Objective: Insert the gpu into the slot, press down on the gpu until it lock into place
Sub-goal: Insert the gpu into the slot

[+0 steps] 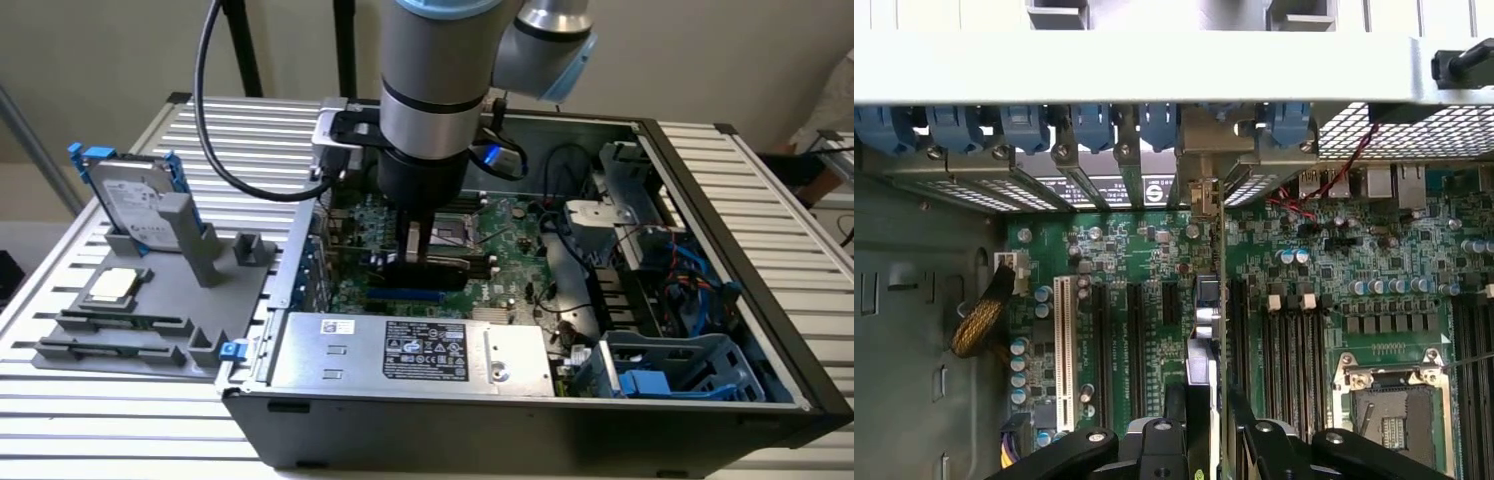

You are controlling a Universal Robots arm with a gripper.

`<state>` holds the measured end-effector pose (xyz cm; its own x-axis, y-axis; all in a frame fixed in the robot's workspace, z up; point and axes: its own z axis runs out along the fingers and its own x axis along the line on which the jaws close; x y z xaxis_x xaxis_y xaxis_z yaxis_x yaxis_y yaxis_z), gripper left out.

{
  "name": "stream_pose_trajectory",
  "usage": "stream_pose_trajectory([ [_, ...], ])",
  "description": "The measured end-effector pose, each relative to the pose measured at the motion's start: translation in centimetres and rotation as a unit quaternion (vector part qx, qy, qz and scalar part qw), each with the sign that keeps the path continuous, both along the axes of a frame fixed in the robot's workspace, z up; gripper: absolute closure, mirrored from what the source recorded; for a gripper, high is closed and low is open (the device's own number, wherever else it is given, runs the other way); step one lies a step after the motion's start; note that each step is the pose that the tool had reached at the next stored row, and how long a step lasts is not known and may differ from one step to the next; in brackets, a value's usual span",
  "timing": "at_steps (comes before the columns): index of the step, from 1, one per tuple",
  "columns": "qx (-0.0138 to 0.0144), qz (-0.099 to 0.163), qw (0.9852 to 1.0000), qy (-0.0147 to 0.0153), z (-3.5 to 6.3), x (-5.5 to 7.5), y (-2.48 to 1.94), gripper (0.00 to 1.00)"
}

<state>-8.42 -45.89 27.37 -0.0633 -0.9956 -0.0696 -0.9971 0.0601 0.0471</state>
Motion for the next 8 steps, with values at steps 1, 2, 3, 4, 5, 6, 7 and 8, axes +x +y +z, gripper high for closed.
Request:
stream_pose_trajectory([
  [1,-0.0003,0.000,1.0000,0.0003,-0.02,0.05,0.00,0.73],
  [2,-0.0006,0.000,1.0000,0.0006,-0.04,0.12,0.00,0.73],
  [3,-0.0009,0.000,1.0000,0.0010,-0.07,0.19,0.00,0.73],
  [4,-0.0013,0.000,1.0000,0.0014,-0.09,0.24,0.00,0.73],
  [5,-0.0019,0.001,1.0000,0.0019,-0.13,0.27,0.00,0.73],
  [6,-0.0027,0.001,1.0000,0.0025,-0.17,0.28,0.00,0.73],
  [7,-0.0037,0.001,1.0000,0.0027,-0.22,0.29,0.00,0.73],
  [8,-0.0045,0.001,1.0000,0.0028,-0.28,0.29,0.00,0.73],
])
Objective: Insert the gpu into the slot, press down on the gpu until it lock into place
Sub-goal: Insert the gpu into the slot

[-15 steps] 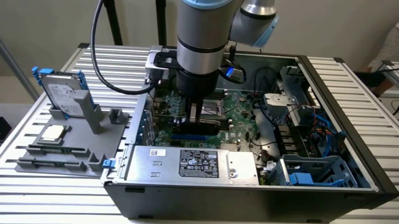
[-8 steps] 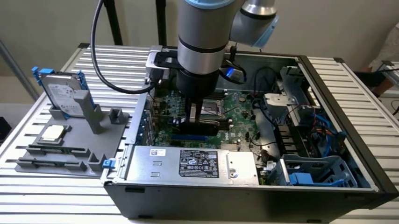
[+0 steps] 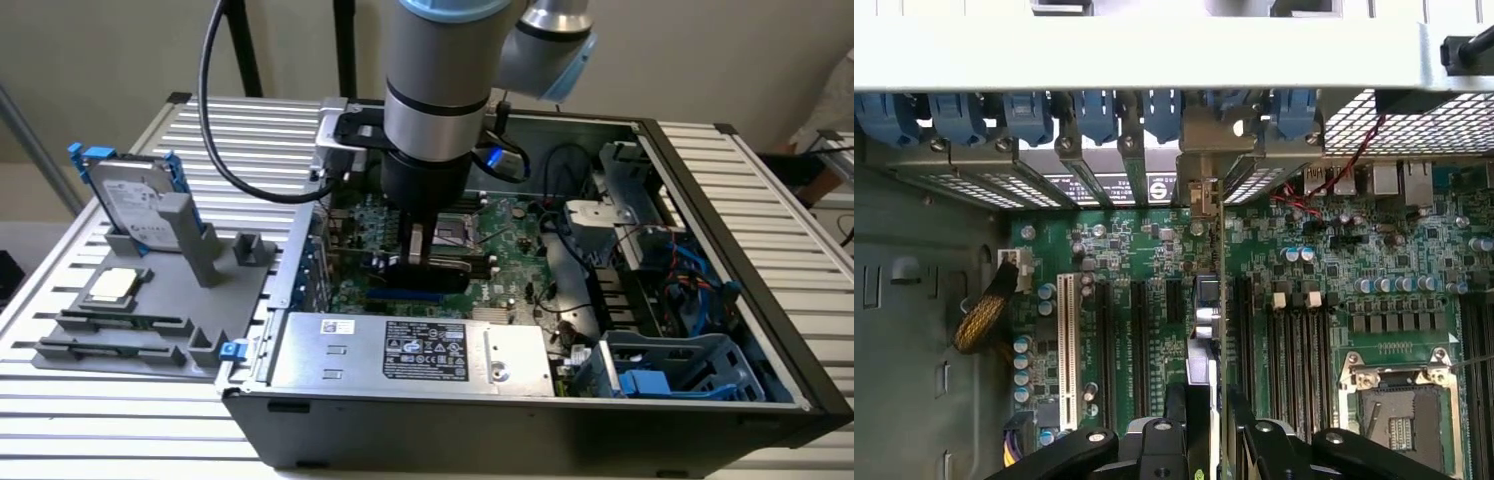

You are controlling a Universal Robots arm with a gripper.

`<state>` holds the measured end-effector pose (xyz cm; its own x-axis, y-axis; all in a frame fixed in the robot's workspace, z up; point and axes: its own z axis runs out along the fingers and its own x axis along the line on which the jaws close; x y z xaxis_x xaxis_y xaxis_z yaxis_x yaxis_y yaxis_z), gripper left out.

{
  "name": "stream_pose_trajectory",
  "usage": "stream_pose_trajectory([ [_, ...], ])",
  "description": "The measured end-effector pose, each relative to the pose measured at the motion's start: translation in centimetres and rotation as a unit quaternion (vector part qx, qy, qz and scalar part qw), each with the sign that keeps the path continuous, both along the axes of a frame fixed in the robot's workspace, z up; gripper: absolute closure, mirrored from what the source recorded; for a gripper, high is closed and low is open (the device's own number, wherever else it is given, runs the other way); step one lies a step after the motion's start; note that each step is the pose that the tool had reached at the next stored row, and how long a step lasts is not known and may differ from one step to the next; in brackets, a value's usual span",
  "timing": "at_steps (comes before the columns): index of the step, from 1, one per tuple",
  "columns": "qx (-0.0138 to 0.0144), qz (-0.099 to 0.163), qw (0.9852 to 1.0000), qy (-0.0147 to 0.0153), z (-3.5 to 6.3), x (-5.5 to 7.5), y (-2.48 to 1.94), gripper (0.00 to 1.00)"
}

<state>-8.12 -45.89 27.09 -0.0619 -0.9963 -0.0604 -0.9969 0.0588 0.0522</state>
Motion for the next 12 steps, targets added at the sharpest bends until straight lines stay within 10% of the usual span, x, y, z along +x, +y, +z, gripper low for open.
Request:
stream_pose_trajectory([
  [12,-0.0009,0.005,1.0000,0.0000,-0.26,0.01,0.25,0.73],
])
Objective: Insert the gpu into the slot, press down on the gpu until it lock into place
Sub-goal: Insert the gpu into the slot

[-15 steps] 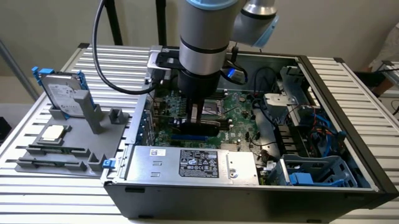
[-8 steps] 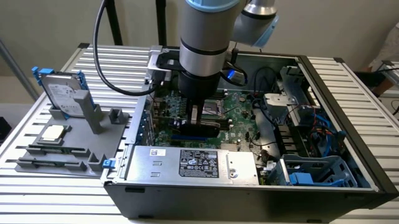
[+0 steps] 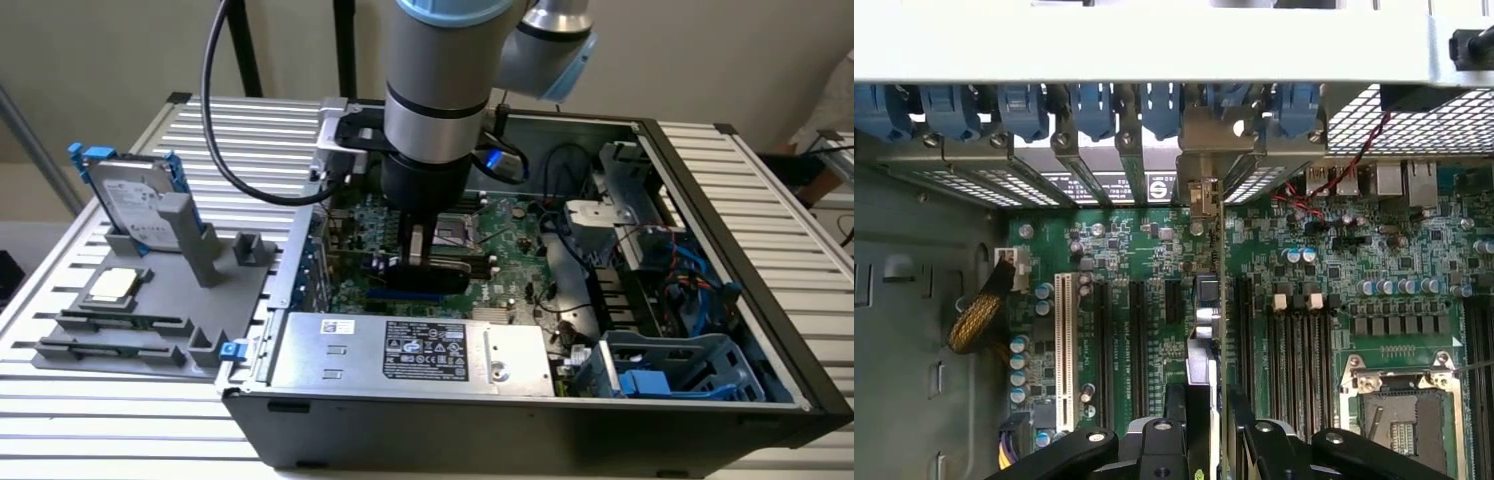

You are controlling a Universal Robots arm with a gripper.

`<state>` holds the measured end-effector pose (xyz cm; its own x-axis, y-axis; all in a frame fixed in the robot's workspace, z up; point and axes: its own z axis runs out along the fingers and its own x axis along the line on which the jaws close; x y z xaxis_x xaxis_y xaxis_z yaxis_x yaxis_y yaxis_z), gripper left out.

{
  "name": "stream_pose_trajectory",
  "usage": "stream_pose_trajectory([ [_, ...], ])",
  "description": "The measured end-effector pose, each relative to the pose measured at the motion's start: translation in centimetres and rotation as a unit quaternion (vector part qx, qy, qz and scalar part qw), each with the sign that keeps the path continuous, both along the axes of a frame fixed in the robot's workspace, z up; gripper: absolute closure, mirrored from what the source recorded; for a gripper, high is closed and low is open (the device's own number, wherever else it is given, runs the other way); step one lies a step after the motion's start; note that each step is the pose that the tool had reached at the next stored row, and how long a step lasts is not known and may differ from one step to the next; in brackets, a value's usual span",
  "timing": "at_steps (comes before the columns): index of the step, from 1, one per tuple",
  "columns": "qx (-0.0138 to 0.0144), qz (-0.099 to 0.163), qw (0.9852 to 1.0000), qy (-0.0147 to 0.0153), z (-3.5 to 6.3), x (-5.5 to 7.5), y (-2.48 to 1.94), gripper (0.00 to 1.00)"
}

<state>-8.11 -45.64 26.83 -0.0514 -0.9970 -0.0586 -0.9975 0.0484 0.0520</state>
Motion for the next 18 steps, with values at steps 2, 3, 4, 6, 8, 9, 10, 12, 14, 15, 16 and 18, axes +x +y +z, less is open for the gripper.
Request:
stream_pose_trajectory([
  [2,-0.0002,0.001,1.0000,0.0001,0.00,0.00,0.00,0.73],
  [3,-0.0003,0.002,1.0000,0.0001,-0.02,0.00,0.01,0.73],
  [4,-0.0004,0.002,1.0000,0.0000,-0.05,0.00,0.01,0.73],
  [6,-0.0004,0.002,1.0000,0.0000,-0.17,0.00,0.02,0.73],
  [8,-0.0004,0.002,1.0000,0.0000,-0.30,0.00,0.04,0.73],
  [9,-0.0005,0.002,1.0000,0.0000,-0.36,0.00,0.05,0.73],
  [10,-0.0006,0.002,1.0000,0.0001,-0.41,0.00,0.06,0.73],
  [12,-0.0006,0.002,1.0000,0.0002,-0.50,0.00,0.09,0.73],
  [14,-0.0006,0.003,1.0000,0.0003,-0.56,0.00,0.11,0.73],
  [15,-0.0007,0.003,1.0000,0.0004,-0.58,0.00,0.11,0.73],
  [16,-0.0009,0.003,1.0000,0.0005,-0.60,0.00,0.12,0.73],
  [18,-0.0012,0.003,1.0000,0.0007,-0.66,0.00,0.13,0.73],
])
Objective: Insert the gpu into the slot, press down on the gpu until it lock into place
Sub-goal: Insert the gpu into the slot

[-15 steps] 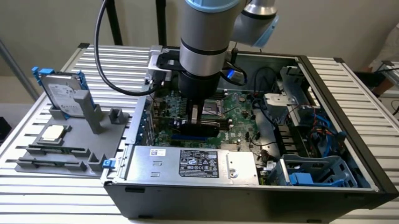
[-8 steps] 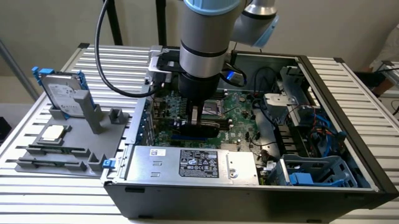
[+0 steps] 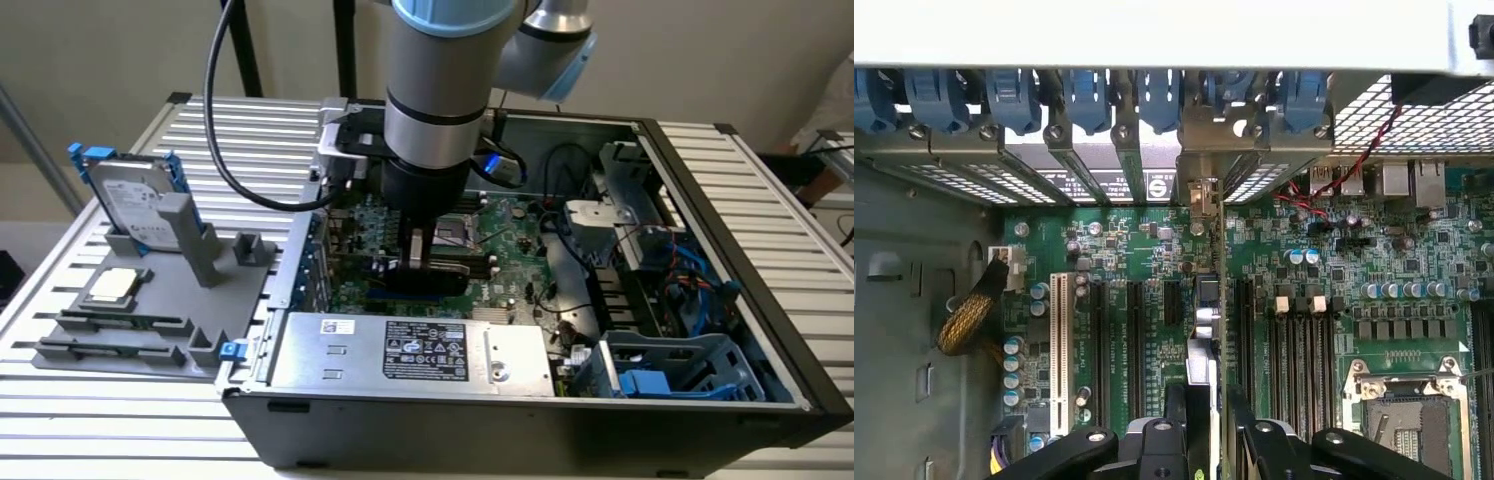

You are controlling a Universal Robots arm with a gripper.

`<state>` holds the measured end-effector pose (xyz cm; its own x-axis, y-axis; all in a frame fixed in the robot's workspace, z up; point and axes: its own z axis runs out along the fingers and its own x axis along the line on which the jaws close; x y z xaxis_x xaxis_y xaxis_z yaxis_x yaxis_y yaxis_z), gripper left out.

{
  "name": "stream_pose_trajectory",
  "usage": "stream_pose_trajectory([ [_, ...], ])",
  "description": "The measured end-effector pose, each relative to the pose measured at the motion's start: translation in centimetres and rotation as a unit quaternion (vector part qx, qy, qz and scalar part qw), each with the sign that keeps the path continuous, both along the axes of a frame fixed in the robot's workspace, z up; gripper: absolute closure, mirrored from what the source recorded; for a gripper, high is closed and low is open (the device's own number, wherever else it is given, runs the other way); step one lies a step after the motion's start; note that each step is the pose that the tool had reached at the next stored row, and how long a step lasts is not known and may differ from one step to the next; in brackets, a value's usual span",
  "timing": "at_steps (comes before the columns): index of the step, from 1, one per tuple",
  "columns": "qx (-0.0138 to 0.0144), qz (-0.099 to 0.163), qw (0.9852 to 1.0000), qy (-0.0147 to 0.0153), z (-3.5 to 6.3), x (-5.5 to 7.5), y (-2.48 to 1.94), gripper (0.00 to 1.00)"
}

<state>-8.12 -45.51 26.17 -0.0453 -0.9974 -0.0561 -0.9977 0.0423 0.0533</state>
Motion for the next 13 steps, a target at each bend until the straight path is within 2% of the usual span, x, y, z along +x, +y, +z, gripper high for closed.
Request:
stream_pose_trajectory([
  [13,-0.0017,0.001,1.0000,0.0005,-0.28,-0.06,0.10,0.73],
])
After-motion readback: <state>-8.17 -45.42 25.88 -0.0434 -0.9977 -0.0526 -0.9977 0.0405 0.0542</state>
